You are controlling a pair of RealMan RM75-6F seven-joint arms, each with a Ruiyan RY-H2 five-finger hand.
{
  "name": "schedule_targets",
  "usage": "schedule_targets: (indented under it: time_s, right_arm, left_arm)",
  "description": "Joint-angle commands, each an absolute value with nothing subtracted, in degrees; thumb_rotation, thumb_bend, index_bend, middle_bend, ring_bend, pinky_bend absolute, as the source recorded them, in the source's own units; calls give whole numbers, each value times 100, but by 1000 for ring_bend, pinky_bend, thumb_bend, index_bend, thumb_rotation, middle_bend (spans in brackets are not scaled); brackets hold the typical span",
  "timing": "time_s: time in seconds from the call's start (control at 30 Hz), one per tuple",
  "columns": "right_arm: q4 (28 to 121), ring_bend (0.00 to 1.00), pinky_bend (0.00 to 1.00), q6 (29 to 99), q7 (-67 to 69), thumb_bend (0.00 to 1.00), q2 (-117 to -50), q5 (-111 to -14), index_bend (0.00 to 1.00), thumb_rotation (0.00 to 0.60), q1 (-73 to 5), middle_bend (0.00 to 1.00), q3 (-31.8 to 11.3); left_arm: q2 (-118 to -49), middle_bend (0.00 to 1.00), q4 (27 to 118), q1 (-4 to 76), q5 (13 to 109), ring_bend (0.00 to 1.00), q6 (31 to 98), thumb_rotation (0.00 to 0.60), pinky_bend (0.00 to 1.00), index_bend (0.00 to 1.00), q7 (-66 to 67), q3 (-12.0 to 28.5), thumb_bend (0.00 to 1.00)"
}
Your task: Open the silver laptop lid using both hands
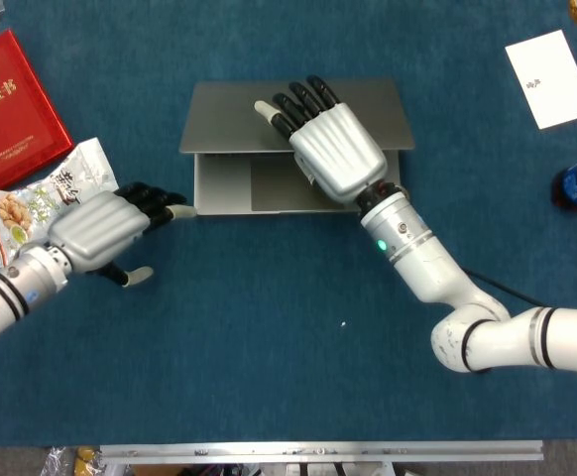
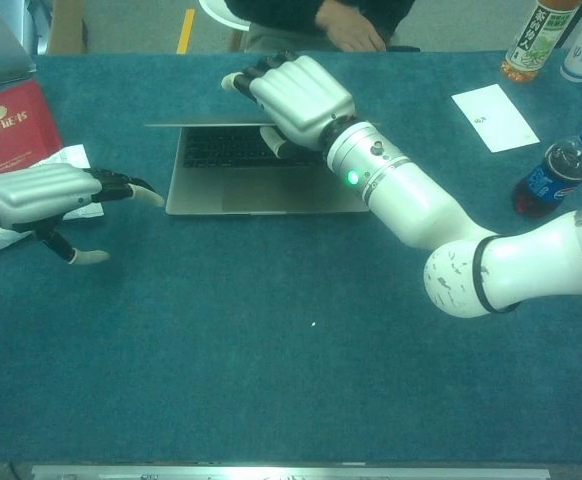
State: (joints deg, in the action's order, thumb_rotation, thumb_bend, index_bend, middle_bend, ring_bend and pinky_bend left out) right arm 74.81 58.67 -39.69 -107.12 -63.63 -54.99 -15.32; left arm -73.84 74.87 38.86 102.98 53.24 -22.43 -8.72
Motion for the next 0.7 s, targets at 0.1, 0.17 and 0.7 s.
schedule_targets:
  time_s: [0.1,0.17,0.7]
  right_arm:
    - [7459,127,129,5853,-3967,506,-10723,-6351,156,600,-5516,195,-1536]
    - [7449,127,129,5851,-3961,505,-10732,-6348,156,600,-5526,195,-1541]
    - [7407,127,129,5833,-3932,505,-10755,-6333,156,600,-5556,196,-1532]
  left_arm:
    - [-7496,84,7454,3996,10246,90,5252,552,92,113,-2184,-856,298]
    - [-7537,84,7451,4050,10236,90,5228,550,92,113,-2165,-852,298]
    - [-7937,85,7245,4364,10110,90,4975,549,92,114,-2000,-877,298]
